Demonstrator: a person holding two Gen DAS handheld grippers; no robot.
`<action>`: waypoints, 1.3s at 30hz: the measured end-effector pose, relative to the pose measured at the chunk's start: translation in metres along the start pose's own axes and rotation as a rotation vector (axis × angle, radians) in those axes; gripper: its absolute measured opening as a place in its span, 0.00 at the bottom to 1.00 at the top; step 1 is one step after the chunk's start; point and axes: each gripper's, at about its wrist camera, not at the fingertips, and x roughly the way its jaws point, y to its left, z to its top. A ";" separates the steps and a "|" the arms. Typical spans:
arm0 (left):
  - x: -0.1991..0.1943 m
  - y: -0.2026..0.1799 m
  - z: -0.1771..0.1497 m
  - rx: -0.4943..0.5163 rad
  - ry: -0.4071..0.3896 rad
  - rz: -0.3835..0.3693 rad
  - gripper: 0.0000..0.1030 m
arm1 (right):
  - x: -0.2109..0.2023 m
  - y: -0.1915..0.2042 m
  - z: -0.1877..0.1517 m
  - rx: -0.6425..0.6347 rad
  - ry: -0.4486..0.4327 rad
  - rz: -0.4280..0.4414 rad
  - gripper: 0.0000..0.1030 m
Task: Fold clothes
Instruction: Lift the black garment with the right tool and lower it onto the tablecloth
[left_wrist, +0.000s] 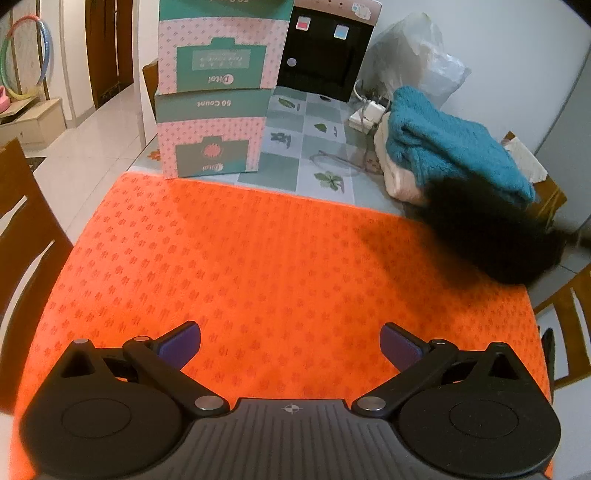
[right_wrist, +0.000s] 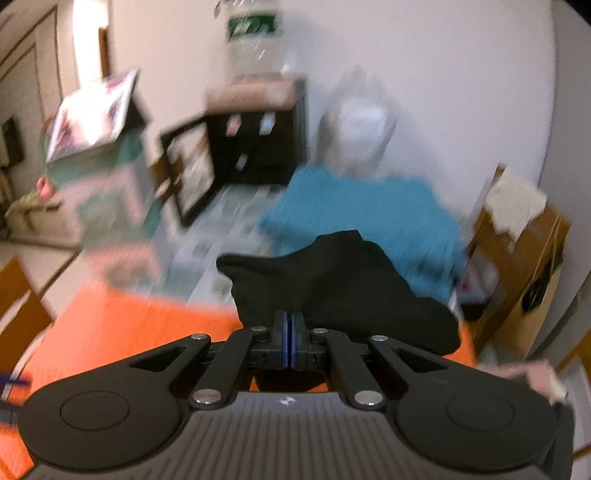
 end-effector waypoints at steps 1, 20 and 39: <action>-0.002 0.000 -0.002 0.004 0.000 0.001 1.00 | 0.000 0.007 -0.016 -0.001 0.030 0.009 0.02; -0.010 -0.015 -0.025 0.049 0.054 -0.027 1.00 | -0.028 0.012 -0.080 -0.081 0.258 0.123 0.33; -0.004 -0.026 -0.029 0.091 0.094 -0.025 1.00 | 0.112 -0.012 -0.036 -0.094 0.250 0.029 0.61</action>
